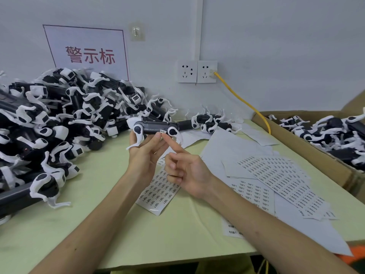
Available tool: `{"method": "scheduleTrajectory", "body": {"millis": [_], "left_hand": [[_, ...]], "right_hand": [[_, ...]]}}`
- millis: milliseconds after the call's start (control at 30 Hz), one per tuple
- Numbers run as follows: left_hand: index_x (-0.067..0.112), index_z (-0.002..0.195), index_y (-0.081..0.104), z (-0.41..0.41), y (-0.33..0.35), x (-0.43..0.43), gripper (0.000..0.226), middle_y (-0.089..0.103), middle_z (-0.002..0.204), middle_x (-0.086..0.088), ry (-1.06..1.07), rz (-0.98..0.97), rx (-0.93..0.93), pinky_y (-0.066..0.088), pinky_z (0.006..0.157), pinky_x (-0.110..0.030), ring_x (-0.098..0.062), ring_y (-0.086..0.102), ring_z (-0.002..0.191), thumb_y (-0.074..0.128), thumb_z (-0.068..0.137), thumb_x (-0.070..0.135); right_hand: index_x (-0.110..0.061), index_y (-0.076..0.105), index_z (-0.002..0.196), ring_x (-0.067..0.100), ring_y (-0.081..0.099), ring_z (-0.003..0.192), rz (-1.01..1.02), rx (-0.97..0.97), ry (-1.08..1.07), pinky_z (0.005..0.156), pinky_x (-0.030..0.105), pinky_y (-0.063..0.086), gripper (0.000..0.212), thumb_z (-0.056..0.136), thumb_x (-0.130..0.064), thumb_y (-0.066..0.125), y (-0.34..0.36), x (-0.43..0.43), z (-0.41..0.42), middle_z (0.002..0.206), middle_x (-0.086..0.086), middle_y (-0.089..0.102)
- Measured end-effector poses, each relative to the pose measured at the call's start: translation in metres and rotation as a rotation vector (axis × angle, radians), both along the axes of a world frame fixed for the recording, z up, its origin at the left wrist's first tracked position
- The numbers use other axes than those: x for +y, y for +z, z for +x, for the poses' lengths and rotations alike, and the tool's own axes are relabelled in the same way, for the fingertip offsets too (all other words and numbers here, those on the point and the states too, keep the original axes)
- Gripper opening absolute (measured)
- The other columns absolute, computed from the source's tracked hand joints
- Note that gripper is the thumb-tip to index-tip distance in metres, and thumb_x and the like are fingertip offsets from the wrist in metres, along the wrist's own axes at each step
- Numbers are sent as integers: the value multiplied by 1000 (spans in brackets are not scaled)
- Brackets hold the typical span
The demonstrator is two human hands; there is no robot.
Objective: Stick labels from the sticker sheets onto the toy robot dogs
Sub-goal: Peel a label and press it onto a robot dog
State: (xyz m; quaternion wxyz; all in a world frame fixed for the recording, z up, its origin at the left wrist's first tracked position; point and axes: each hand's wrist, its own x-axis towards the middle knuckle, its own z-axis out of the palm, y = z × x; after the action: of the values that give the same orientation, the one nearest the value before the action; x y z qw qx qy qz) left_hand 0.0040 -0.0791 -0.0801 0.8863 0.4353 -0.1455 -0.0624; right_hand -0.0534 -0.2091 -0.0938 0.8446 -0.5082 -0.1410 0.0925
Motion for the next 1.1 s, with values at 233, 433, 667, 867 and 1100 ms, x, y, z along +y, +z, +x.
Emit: {"method": "scheduleTrajectory", "body": {"millis": [233,433,667,867,1100], "left_hand": [[16,141,39,-6,5,1,56,53,139,-39,-38,-10,16,60,88,-29,-37,68,120,67,94,7],[36,115,46,-7,5,0,45,61,119,-23,-10,-4,7,59,96,-37,-42,64,123,67,94,2],[41,107,46,-7,6,1,47,58,115,-22,14,14,-1,60,90,-33,-36,69,111,67,95,1],[40,111,49,-8,6,1,46,59,112,-21,46,2,-1,60,83,-29,-39,68,110,67,95,0],[34,109,51,-7,6,0,42,59,99,-12,86,-3,-23,60,83,-30,-37,67,102,67,95,-1]], "right_hand": [[-41,57,142,12,21,56,29,11,-2,49,24,25,55,97,-11,46,1,0,0,68,-2,39],[-42,58,141,14,19,58,19,22,-14,49,23,25,55,98,-11,46,1,1,0,69,-2,38],[-41,56,143,12,21,57,0,23,-13,49,23,24,55,98,-11,46,0,2,-1,69,-2,39],[-44,58,140,12,21,57,2,36,1,49,23,25,54,98,-12,47,0,2,-1,69,-3,39],[-43,54,144,11,25,54,-5,44,13,48,23,26,55,99,-13,46,-1,2,-1,69,-2,40]]}}
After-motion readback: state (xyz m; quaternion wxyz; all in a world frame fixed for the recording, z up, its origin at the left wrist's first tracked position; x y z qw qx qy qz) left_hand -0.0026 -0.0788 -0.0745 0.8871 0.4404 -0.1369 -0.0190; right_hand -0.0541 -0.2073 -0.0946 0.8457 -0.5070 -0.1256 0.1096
